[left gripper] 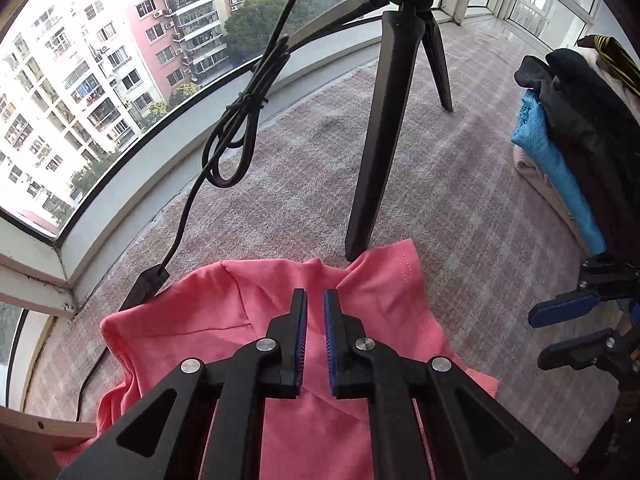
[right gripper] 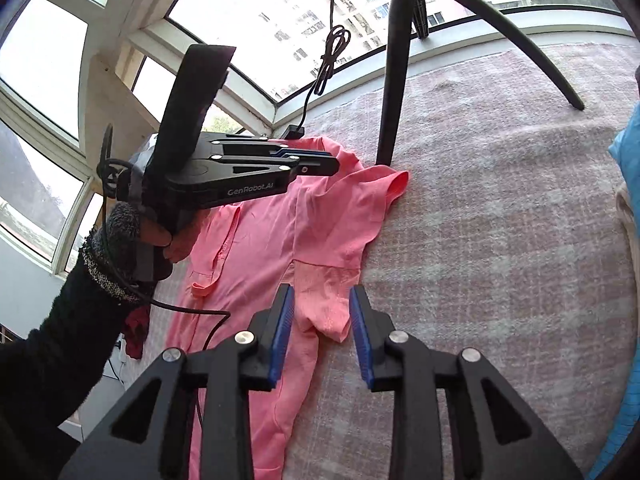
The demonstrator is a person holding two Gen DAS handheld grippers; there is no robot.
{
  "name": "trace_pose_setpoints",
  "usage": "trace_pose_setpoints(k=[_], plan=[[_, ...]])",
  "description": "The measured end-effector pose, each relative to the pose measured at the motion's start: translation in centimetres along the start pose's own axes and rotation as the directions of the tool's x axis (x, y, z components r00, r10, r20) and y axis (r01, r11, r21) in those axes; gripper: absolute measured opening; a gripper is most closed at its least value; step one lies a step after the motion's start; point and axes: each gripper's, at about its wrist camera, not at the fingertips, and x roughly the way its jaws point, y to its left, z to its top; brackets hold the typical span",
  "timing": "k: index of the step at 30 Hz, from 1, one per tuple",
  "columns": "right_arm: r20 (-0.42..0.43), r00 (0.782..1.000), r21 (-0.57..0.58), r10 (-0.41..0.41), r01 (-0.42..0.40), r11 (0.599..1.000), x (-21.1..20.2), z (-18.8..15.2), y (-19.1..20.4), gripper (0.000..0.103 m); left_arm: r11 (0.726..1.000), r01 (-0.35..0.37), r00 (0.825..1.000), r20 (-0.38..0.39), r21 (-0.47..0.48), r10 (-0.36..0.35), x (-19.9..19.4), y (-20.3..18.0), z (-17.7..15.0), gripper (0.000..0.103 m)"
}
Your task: Fold clothes
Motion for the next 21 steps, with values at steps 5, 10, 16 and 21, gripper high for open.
trace_pose_setpoints(k=[5, 10, 16, 21], plan=[[0.015, 0.996, 0.027, -0.088, 0.088, 0.996, 1.3, 1.7, -1.5, 0.028, 0.988, 0.126, 0.992, -0.009, 0.087, -0.125, -2.0, -6.0, -4.4, 0.021], [0.015, 0.992, 0.03, -0.124, 0.123, 0.992, 4.3, 3.7, -2.5, 0.028, 0.971, 0.178, 0.984, -0.03, 0.16, -0.175, -0.1, -11.9, -7.0, 0.028], [0.006, 0.995, 0.006, -0.1, 0.1, 0.995, 6.9, 6.3, -2.5, 0.032, 0.983, 0.174, 0.985, -0.018, 0.054, -0.174, 2.2, -11.3, -6.5, 0.004], [-0.007, 0.994, -0.097, -0.108, 0.106, 0.99, 8.5, 7.4, -0.8, 0.017, 0.965, 0.253, 0.967, 0.044, -0.067, -0.25, 2.1, -9.7, -6.5, 0.002]])
